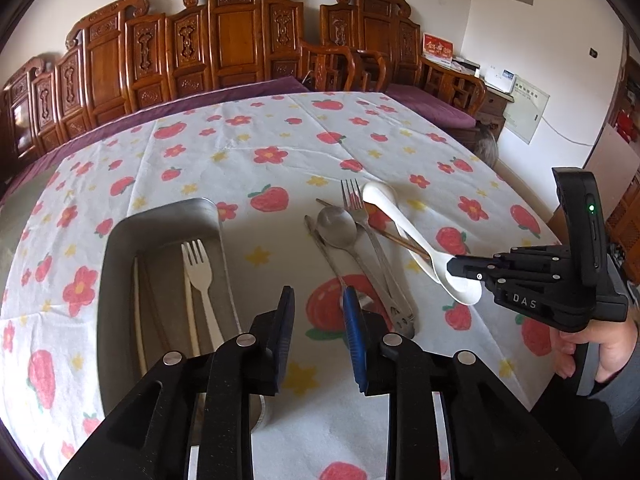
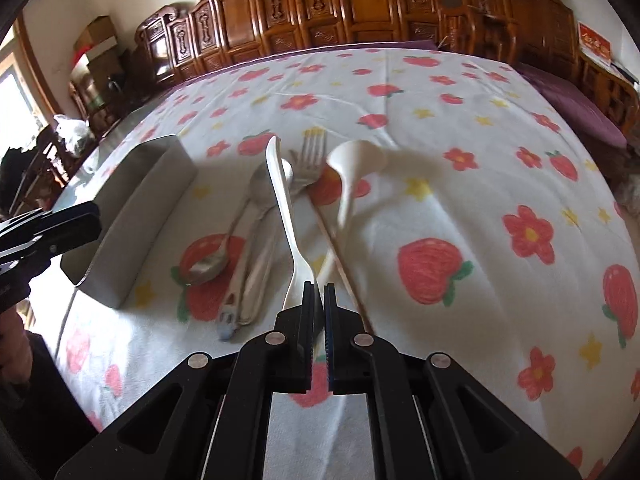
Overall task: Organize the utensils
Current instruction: 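Lift the white utensil with the right tool while the left tool reaches toward a metal spoon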
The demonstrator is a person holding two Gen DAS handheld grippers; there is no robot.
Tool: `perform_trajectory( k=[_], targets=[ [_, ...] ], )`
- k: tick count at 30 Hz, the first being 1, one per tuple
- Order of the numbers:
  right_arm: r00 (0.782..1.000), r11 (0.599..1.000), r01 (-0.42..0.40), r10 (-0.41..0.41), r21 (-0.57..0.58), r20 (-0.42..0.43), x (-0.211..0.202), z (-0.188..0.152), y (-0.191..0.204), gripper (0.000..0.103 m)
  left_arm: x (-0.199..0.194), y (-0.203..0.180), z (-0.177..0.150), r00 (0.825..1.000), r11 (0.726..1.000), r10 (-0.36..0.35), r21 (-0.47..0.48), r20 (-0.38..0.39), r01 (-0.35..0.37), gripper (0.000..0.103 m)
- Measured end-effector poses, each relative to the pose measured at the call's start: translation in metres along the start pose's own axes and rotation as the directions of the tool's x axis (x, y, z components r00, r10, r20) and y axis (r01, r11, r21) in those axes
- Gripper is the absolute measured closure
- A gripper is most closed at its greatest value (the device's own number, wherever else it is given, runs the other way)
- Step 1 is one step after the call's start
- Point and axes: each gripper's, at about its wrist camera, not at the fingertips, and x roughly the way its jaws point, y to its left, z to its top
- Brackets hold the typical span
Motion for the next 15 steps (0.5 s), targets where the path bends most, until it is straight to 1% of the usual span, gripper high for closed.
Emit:
perform_trajectory(
  k=[2,5,8,11,15],
  targets=[
    [1.000,1.000,0.000,0.000,0.005,0.017,-0.001,0.002,-0.004,0.098,0.009,-0.004,0.000,1.000,1.000,-0.014,-0.020,-0.027,0.013,0.080],
    [1.000,1.000,-0.009,0.008,0.014,0.018,0.004,0.003,-0.010,0.098,0.022,-0.011,-0.001,0.998,0.999,-0.021,-0.043,-0.065,0.018,0.080],
    [0.999,1.000,-0.023,0.023,0.003,0.025,0.004,0.005,-0.009,0.098,0.036,-0.021,-0.003,0.996,0.999,0.008,-0.034,-0.093,-0.011,0.080],
    [0.998,0.999,-0.040,0.039,0.005,0.040,0.001,0.005,-0.011,0.098,0.052,-0.025,-0.003,0.991,0.998,0.005,-0.057,-0.134,-0.013,0.080],
    [0.997,0.998,-0.053,0.051,0.041,0.063,-0.004,0.009,-0.019,0.097,0.067,-0.034,-0.002,0.986,0.998,0.028,-0.051,-0.166,-0.036,0.080]
  ],
)
